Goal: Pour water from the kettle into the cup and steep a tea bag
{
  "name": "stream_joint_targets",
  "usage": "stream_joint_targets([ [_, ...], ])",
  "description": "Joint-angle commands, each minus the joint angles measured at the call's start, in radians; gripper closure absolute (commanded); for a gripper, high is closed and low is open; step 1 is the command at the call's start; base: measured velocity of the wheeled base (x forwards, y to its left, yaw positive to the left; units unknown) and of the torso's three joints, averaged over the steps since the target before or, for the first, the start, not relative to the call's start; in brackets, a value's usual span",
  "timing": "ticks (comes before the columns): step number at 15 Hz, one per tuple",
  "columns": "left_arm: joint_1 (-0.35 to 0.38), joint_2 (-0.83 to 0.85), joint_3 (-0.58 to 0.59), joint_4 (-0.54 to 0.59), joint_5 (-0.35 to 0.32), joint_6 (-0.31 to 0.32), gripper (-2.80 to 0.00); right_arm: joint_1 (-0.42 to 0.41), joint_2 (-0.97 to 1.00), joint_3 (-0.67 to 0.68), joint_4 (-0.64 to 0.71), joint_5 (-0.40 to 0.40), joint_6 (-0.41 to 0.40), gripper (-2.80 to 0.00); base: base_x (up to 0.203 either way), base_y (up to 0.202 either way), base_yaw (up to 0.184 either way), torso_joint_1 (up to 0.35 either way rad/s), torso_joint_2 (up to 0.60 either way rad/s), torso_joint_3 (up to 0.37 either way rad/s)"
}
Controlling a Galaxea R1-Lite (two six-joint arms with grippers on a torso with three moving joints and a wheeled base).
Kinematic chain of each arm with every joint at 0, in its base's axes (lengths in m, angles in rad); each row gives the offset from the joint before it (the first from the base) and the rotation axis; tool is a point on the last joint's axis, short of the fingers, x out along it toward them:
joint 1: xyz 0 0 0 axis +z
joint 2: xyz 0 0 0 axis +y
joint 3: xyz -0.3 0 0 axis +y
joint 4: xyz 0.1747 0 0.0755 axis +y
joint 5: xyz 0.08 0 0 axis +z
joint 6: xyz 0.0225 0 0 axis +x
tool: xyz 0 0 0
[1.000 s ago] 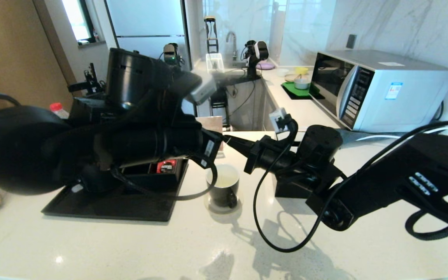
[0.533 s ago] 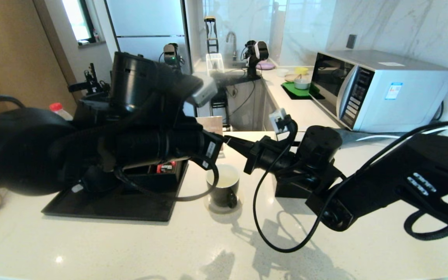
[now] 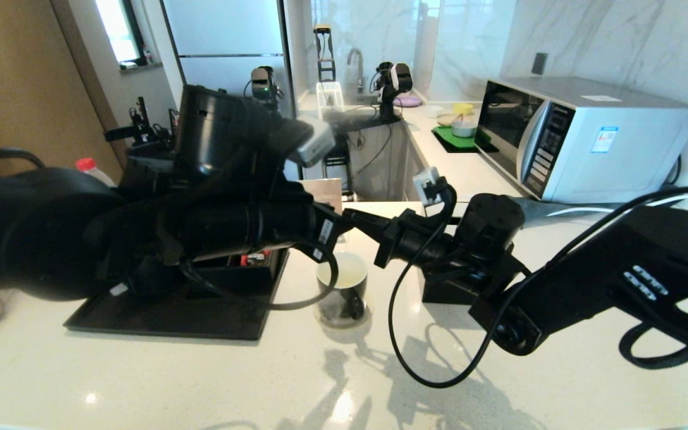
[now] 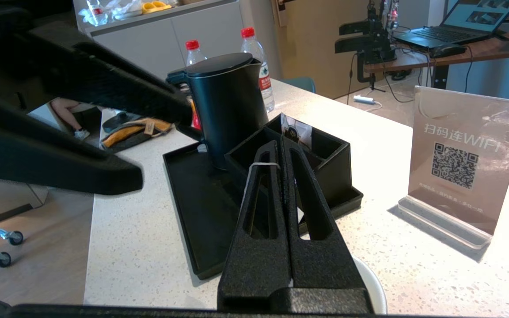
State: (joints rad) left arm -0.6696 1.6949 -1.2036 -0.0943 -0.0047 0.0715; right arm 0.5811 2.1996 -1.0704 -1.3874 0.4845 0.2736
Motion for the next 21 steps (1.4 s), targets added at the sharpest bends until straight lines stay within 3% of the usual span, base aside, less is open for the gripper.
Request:
stream_joint_targets([
  [1, -0.001, 0.002, -0.001, -0.001, 0.0, 0.001, -2.8, 0.0, 0.002, 0.0, -0.008, 0.003, 0.001, 0.0, 0.0, 0.0, 0.0, 0.0, 0.0, 0.0],
  [9, 0.005, -0.015, 0.068, -0.005, 0.018, -0.023, -2.8, -0.022, -0.006, -0.015, -0.007, 0.003, 0.002, 0.0, 0.0, 0.0, 0.0, 0.0, 0.0, 0.0],
  [15, 0.005, -0.032, 0.083, -0.005, 0.087, -0.15, -2.8, -0.024, -0.009, -0.04, -0.001, 0.003, 0.002, 0.0, 0.0, 0.0, 0.0, 0.0, 0.0, 0.0],
  [21, 0.002, -0.071, 0.158, -0.007, 0.088, -0.15, -2.8, -0.024, -0.015, -0.04, 0.0, 0.003, 0.002, 0.0, 0.0, 0.0, 0.0, 0.0, 0.0, 0.0],
])
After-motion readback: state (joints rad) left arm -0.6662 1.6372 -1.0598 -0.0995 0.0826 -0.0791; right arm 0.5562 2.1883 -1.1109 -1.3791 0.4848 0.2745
